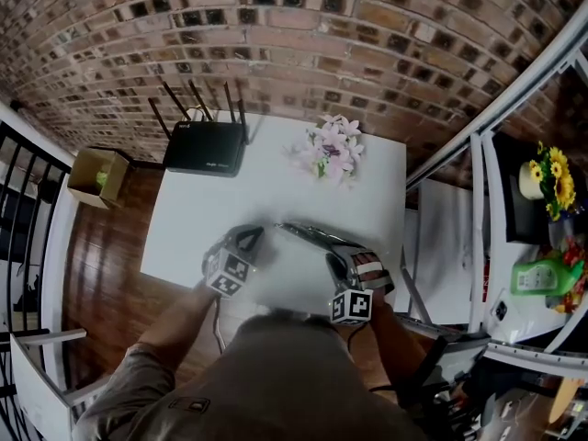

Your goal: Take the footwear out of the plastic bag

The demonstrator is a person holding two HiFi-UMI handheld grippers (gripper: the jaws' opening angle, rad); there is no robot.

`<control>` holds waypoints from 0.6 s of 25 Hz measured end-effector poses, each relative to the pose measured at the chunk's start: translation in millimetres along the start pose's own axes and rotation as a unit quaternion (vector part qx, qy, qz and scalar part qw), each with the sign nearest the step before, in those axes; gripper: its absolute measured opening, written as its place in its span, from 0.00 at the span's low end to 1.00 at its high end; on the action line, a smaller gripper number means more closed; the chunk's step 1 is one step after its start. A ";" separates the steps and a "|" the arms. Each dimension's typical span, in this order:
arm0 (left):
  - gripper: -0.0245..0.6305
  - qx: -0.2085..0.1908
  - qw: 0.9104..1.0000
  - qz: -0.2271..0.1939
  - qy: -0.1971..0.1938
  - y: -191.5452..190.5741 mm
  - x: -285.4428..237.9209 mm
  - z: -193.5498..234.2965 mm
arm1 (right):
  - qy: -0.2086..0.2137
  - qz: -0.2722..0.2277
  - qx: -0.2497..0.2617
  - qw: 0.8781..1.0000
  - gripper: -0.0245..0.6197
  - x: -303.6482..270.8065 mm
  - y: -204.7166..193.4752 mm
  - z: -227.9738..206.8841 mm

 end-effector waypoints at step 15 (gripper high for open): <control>0.19 -0.076 0.987 0.013 -0.141 2.3 -20.3 -24.1 | -0.017 -0.038 0.053 0.998 0.21 9.0 0.9 -8.6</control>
Point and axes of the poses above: the fingertips, and each gripper's own axes: x backward along the fingers, z to its left, y out of its top, the point moved 1 cm from there along x, backward along the fingers, and after that the axes turned 12 degrees about -y, right-handed, at the moved point
